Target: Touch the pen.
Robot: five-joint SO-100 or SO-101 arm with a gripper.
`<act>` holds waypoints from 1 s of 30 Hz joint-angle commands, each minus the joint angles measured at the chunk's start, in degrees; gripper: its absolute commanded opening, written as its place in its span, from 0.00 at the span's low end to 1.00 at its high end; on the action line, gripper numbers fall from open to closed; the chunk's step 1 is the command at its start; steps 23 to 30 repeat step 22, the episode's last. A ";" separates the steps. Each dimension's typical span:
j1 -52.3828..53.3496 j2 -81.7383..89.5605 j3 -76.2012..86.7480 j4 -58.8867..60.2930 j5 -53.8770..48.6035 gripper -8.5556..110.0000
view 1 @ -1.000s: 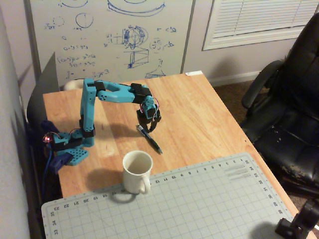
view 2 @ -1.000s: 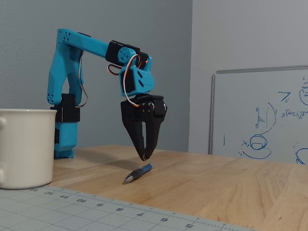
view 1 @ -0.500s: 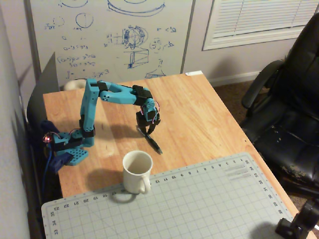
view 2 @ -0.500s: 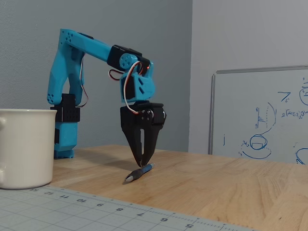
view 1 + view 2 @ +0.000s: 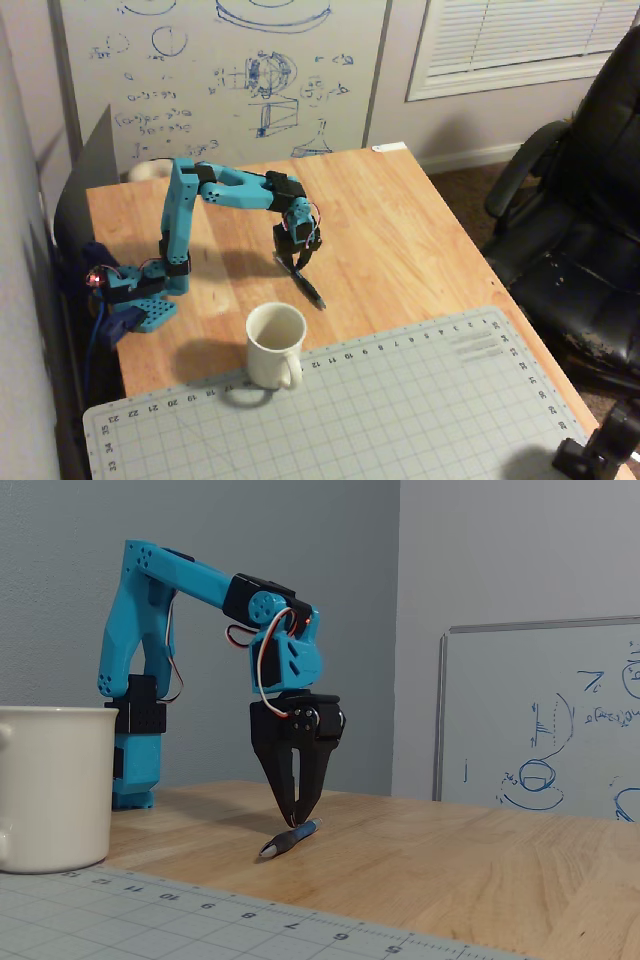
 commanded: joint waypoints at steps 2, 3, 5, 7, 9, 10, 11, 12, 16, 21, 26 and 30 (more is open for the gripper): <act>0.35 1.85 -1.49 -0.18 0.35 0.08; 0.35 1.85 -1.49 -0.18 0.35 0.08; 0.35 1.85 -1.58 -0.18 0.35 0.08; 0.26 1.85 -1.58 -0.26 0.35 0.08; 0.00 1.85 -1.58 -0.26 0.35 0.08; -0.09 1.85 -1.58 -0.26 0.35 0.08; -0.18 1.85 -1.58 -0.26 0.35 0.08; -0.26 1.85 -1.58 -0.26 0.35 0.08; -0.26 2.55 -1.58 -0.26 0.35 0.08; -0.35 2.55 -1.58 -0.26 0.35 0.08; -0.35 2.55 -1.58 -0.26 0.35 0.08; -0.35 2.55 -1.58 -0.26 0.35 0.08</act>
